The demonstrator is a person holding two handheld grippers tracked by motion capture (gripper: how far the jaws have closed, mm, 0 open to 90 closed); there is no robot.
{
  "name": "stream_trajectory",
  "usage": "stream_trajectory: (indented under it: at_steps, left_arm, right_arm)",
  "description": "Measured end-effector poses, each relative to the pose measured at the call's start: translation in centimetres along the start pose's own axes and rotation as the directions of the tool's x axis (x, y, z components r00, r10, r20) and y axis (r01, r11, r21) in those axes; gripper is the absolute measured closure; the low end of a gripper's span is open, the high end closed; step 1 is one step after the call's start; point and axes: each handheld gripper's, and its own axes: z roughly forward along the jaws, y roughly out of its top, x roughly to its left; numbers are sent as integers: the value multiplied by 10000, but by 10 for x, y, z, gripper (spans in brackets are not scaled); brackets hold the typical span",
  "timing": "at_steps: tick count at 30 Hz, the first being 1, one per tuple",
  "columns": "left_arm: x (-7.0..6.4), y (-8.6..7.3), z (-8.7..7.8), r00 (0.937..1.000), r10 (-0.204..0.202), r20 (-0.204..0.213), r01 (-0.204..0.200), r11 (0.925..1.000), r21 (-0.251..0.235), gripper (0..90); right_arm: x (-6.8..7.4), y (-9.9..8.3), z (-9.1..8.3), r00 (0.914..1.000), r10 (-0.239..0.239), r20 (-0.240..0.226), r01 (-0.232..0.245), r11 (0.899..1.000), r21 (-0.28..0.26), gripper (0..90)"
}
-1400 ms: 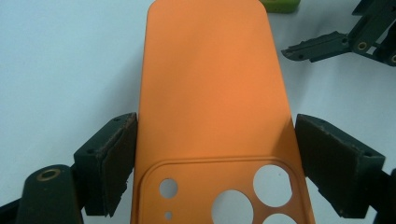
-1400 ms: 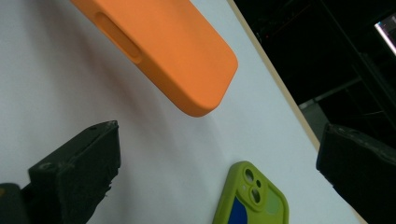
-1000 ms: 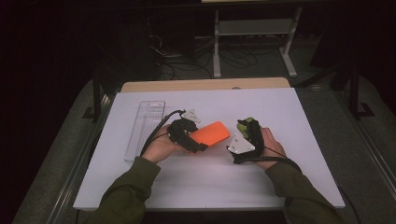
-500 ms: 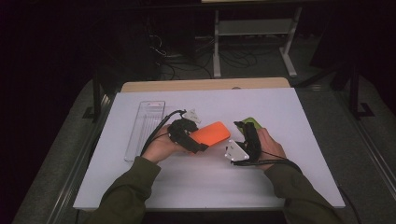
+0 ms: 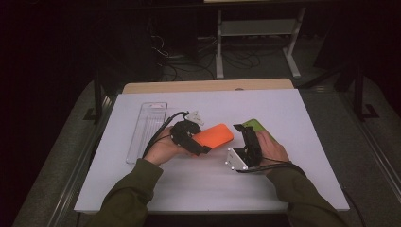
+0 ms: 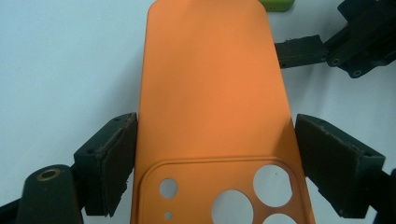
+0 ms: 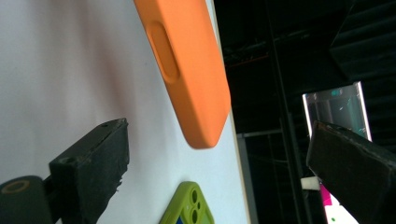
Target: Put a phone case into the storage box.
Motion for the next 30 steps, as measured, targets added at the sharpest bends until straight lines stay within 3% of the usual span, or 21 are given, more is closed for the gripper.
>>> stream_trajectory:
  at_steps: [9, 13, 18, 19, 24, 30]
  left_arm:
    - [-4, 3, 0, 10000, -43, 87, 44, 9999, -155, 158]
    - [-6, 4, 0, 9999, -28, 119, 29, 9999, -111, 158]
    - [-7, 5, 1, 9999, -3, 169, 5, 9999, -117, 158]
    - [-6, 5, 0, 9997, 183, 158, -184, 9998, 26, 158]
    - [-9, 6, 2, 9997, 157, 200, -155, 9998, -81, 158]
    - [-10, 7, 2, 9995, 127, 277, -124, 9998, -124, 158]
  right_arm:
    - [3, 6, 1, 9945, -867, 586, 884, 9957, -276, 61]
    - [5, 8, 1, 9908, -1210, 611, 1230, 9919, -303, 64]
    - [8, 11, 0, 9884, -1345, 711, 1371, 9900, -326, 120]
    - [9, 12, 0, 9877, -1383, 734, 1409, 9895, -319, 124]
    - [12, 16, -1, 9837, -1582, 858, 1626, 9856, -466, 139]
    - [14, 19, -3, 9815, -1687, 908, 1729, 9841, -403, 220]
